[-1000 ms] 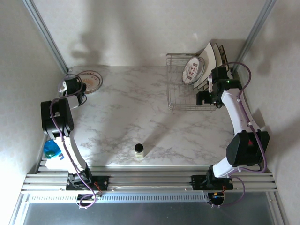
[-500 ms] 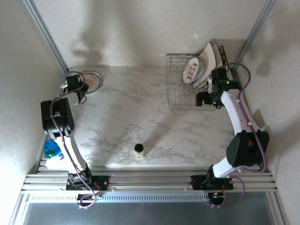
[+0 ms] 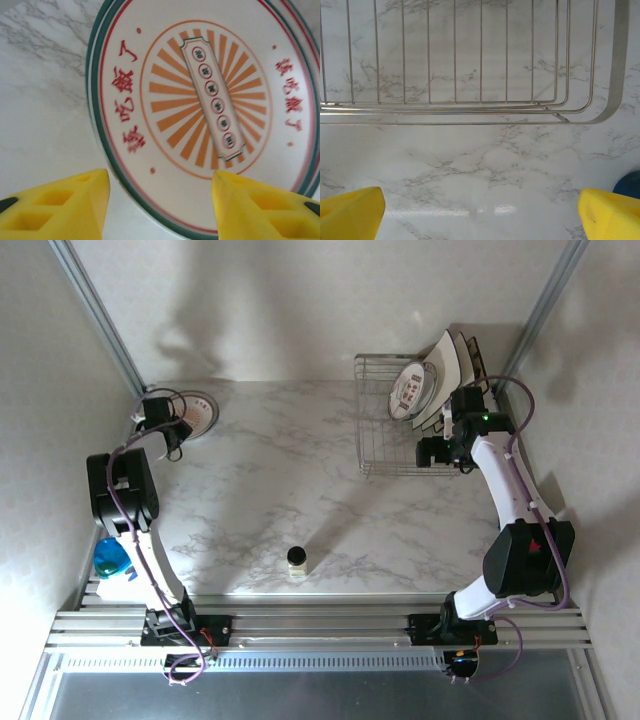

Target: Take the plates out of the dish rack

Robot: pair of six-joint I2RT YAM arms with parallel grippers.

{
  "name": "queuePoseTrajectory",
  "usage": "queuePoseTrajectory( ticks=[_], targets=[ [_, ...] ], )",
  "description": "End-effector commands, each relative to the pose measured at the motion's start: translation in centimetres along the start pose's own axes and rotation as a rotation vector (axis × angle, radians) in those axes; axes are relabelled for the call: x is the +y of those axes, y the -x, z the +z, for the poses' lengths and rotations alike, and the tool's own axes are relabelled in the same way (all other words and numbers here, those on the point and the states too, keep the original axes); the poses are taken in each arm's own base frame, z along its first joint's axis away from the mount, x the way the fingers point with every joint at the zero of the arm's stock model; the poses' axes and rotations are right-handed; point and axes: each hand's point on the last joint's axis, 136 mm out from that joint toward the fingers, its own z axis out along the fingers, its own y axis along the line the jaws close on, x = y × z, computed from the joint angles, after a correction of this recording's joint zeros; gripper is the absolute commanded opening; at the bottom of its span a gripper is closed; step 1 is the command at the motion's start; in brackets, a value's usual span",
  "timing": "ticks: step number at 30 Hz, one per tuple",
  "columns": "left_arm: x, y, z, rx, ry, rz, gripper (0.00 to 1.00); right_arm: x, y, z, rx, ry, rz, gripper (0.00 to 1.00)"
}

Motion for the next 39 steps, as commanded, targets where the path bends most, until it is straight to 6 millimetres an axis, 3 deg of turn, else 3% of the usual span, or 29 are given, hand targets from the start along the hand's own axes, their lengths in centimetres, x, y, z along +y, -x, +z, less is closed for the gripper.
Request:
queuePoseTrajectory(
  ticks=[1,8,12,13,14,19,24,28,33,39],
  targets=[
    [0.5,0.4,-1.7,0.0,0.082,0.116,0.59,0.2,0.1,-0.7,-0.026,0.019,0.007,0.99],
    [0.9,0.4,-4.0,-0.018,0.148,0.202,0.66,0.3,0.3,-0.6,-0.025,0.027,0.013,0.99],
    [-2.0,0.5,-7.7,-0.05,0.116,0.299,0.88,0.7,1.5,-1.1,-0.041,0.035,0.012,0.99],
    [-3.2,0.3,-8.9,-0.058,0.102,0.337,0.98,1.0,2.1,-1.3,-0.049,0.034,0.007,0.99],
    [-4.4,-0.2,-9.9,-0.054,0.081,0.375,1.0,1.2,2.9,-1.6,-0.062,0.031,0.004,0.99],
    [-9.3,-3.3,-13.4,0.051,-0.065,0.499,1.0,2.2,7.0,-2.5,-0.122,0.005,-0.016,0.99],
    [-11.5,-7.7,-14.5,0.148,-0.128,0.626,1.0,2.3,12.7,-0.9,-0.191,-0.05,-0.017,0.99],
    [-10.0,-10.5,-13.9,0.217,-0.135,0.63,1.0,3.2,16.8,1.2,-0.251,-0.049,-0.029,0.99],
    [-8.5,-10.7,-15.2,0.217,-0.088,0.66,1.0,4.9,20.3,4.3,-0.276,-0.051,-0.064,0.94],
    [-8.0,-10.9,-16.9,0.211,-0.09,0.667,0.99,5.1,22.5,7.2,-0.29,-0.103,-0.057,0.83]
  ],
)
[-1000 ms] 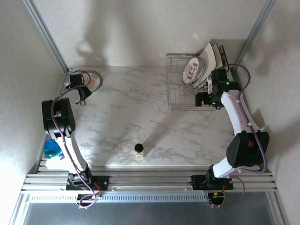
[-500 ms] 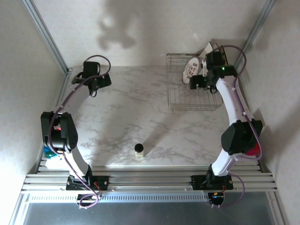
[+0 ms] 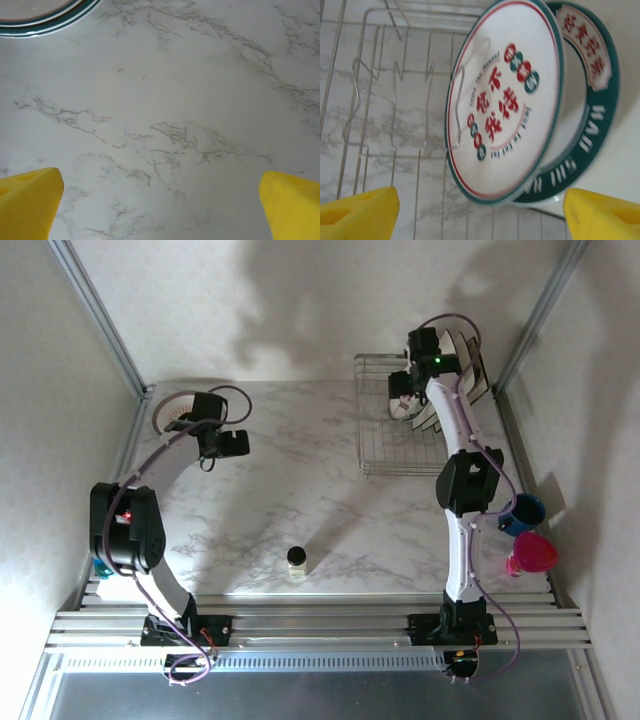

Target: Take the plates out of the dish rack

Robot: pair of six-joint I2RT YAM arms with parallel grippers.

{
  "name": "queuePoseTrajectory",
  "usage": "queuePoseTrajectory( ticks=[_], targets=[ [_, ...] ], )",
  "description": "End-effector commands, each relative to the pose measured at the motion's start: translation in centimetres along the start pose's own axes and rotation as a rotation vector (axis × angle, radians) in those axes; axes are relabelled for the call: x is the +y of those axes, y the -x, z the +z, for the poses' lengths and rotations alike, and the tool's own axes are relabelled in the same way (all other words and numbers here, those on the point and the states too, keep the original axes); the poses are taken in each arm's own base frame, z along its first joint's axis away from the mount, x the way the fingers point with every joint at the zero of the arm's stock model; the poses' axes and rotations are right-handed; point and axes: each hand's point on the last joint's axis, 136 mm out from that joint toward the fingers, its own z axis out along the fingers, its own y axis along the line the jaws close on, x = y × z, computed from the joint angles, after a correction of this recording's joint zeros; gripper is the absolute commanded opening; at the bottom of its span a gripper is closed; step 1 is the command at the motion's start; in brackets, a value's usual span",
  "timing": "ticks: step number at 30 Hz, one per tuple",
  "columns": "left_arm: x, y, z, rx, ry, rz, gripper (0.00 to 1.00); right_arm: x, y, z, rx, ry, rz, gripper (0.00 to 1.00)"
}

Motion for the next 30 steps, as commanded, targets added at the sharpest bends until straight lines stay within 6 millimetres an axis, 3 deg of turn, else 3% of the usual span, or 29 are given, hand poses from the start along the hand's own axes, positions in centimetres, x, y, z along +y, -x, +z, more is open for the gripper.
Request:
queuePoseTrajectory(
  ticks=[1,10,19,30],
  targets=[
    [0.1,-0.3,-2.2,-0.018,0.014,0.032,1.0,-0.8,1.2,0.3,-0.029,-0.068,0.007,0.82],
    [0.5,-0.8,-2.6,-0.02,0.024,0.039,1.0,-2.2,1.7,1.4,-0.06,-0.17,0.03,0.77],
    [0.2,-0.7,-2.3,-0.021,0.015,0.043,0.99,-1.1,2.1,3.3,-0.072,-0.122,0.035,0.72],
    [0.4,-0.5,-2.6,-0.03,0.022,0.045,1.0,-1.1,2.4,4.8,-0.092,-0.128,0.071,0.66]
  ],
)
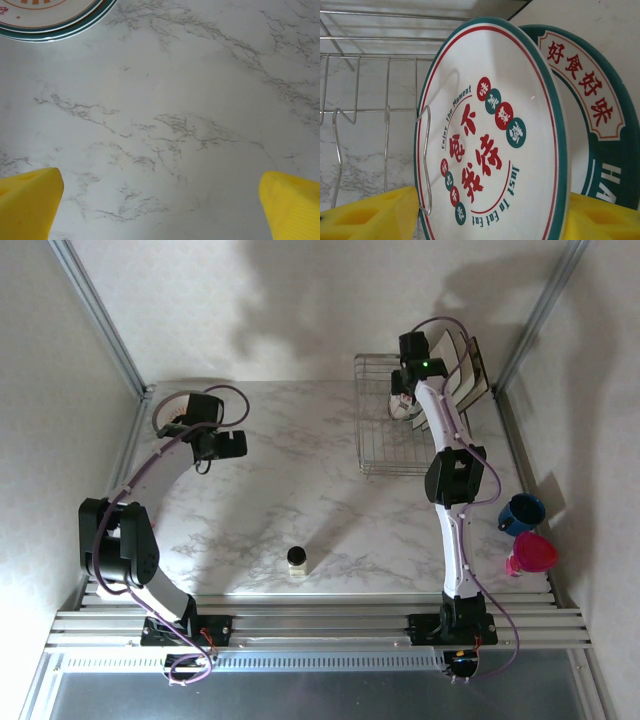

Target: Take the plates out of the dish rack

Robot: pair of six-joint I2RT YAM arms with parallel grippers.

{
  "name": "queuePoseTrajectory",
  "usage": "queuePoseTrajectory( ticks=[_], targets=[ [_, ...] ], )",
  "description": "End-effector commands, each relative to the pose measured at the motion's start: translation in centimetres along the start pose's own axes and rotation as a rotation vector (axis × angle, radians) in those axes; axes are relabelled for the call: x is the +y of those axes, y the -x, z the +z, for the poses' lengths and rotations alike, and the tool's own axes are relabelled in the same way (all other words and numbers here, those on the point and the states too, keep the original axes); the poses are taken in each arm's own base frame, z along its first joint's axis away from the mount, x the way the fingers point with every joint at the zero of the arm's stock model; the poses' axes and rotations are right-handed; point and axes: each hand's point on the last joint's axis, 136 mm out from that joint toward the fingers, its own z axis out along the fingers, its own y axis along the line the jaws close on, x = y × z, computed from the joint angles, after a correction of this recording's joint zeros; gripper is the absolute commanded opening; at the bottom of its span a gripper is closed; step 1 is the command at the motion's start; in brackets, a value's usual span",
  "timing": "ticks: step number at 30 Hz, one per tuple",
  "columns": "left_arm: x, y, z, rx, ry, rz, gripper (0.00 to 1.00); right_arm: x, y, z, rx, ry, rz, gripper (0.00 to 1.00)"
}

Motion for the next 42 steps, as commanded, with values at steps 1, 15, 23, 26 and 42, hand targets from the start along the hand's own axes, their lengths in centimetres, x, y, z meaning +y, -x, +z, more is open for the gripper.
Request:
queuePoseTrajectory(
  ticks=[1,15,23,26,42],
  targets=[
    [0.2,-0.3,-0.3,0.004,0.019,0.023,0.99,0.3,1.2,0.2,-0.046,0.011,0.041,0.64],
    [0.7,-0.4,-0.6,0.006,0.046,0.029,0.99,0.8,0.8,0.9,-0.034,0.027,0.064,0.25],
    [0.8,-0.6,-0.6,0.011,0.052,0.029,1.0,1.3,1.1,0.4,-0.042,0.046,0.066,0.03],
    [0.8,-0.6,-0.7,0.007,0.05,0.026,1.0,1.3,1.4,-0.1,-0.051,0.049,0.065,0.0],
    [0.9,-0.7,-0.6,0.018,0.056,0.035,1.0,0.2,4.7,-8.2,-0.146,0.059,0.057,0.0]
  ],
)
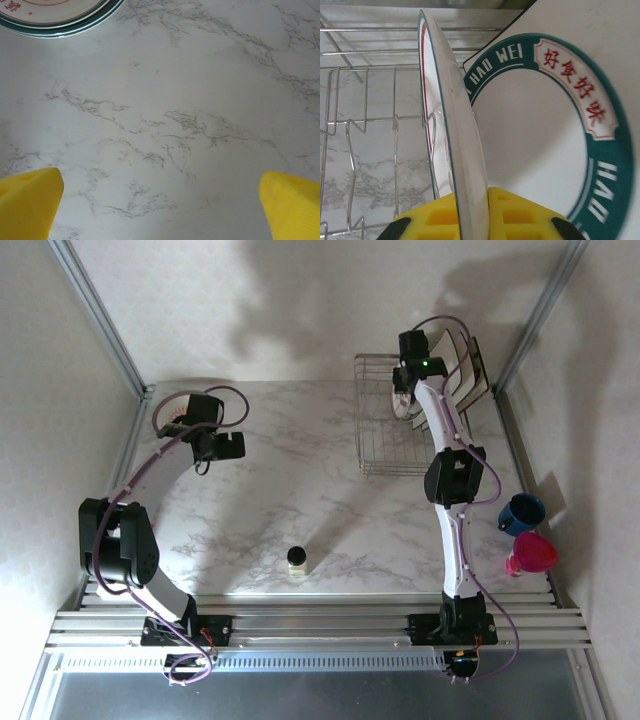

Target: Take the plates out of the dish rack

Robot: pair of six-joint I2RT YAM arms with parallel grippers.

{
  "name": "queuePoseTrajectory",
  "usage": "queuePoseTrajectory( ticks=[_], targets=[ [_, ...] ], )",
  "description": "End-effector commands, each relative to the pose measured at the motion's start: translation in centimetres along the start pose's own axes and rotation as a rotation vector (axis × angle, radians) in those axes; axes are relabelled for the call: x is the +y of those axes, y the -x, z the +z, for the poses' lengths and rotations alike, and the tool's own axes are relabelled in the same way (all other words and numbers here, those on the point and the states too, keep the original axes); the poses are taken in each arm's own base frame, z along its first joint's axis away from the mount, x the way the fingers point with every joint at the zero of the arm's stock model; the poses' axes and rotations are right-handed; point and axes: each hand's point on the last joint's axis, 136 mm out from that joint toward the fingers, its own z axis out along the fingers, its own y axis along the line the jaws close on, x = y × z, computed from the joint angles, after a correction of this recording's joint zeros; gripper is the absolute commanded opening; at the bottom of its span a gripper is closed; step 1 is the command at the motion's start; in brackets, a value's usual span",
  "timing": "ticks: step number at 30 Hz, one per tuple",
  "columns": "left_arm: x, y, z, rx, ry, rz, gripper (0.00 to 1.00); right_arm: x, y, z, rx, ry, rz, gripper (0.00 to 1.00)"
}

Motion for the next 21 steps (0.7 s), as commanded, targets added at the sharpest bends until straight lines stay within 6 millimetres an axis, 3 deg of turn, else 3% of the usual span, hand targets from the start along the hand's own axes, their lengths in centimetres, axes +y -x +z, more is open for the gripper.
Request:
queuePoseTrajectory(
  ticks=[1,12,18,21],
  targets=[
    [0.2,-0.3,-0.7,0.003,0.021,0.028,1.0,0.1,4.3,-7.8,-0.129,0.051,0.011,0.0],
    [0.1,0.1,-1.2,-0.012,0.008,0.022,0.99,-1.4,5.4,-15.8,-0.193,0.076,0.001,0.0],
    [0.0,-0.1,-1.0,-0.012,0.005,0.021,1.0,-1.2,3.8,-19.3,-0.207,0.175,0.025,0.0],
    [0.0,-0.1,-1.1,-0.012,0.002,0.02,1.0,-0.3,2.2,-20.1,-0.197,0.262,0.058,0.0]
  ],
)
